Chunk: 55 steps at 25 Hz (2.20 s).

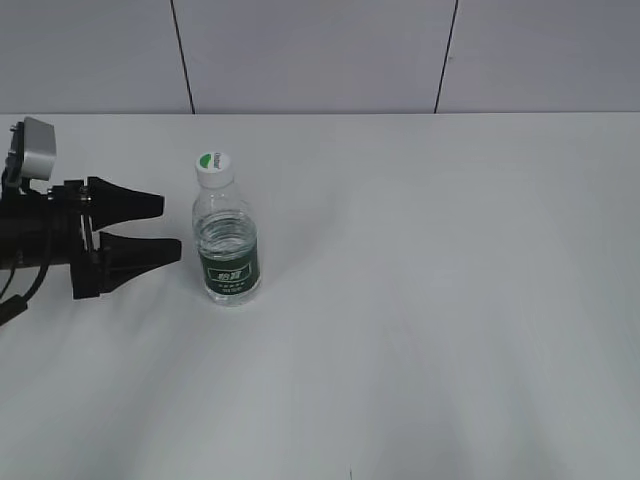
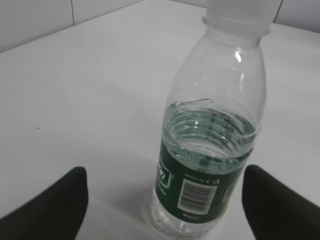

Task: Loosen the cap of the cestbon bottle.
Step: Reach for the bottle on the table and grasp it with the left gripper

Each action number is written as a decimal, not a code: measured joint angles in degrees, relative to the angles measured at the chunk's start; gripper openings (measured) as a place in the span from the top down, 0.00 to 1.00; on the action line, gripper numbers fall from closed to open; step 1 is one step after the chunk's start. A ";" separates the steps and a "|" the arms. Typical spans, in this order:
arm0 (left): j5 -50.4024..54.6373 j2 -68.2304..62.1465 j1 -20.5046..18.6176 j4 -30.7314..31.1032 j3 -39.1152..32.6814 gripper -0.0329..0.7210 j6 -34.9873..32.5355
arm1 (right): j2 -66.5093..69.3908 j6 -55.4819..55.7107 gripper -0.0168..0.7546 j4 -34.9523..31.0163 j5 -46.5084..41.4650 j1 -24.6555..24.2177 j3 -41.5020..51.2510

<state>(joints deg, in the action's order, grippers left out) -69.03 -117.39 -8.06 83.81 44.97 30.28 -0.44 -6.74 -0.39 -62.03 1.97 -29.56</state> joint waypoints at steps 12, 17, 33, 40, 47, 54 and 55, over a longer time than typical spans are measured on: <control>1.00 0.00 5.60 -1.69 0.00 0.17 1.09 | 0.00 0.00 0.27 -0.30 0.00 0.00 0.00; 5.43 -0.02 7.69 -3.56 0.00 0.17 1.09 | 0.00 0.00 0.27 -0.30 0.00 0.00 0.00; 2.99 -3.44 7.81 -3.95 0.28 0.20 -1.95 | 0.00 0.00 0.27 -0.30 0.00 0.00 0.00; 0.30 -11.22 8.10 -4.02 4.55 0.20 -2.85 | 0.00 0.00 0.27 0.09 0.00 0.00 0.00; 0.04 -14.78 12.10 -4.21 9.18 0.20 -2.88 | 0.00 0.00 0.27 -0.09 0.00 0.00 0.00; 0.04 -16.27 13.79 -5.02 11.54 0.20 -2.58 | 0.00 0.00 0.27 -0.09 0.00 0.00 0.00; 0.04 -16.27 13.79 -5.09 11.55 0.21 -2.58 | 0.00 0.00 0.27 -0.09 0.00 0.00 0.00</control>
<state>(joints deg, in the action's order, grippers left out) -68.99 -133.66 5.73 78.72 56.52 27.70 -0.44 -6.74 -0.49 -62.03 1.97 -29.56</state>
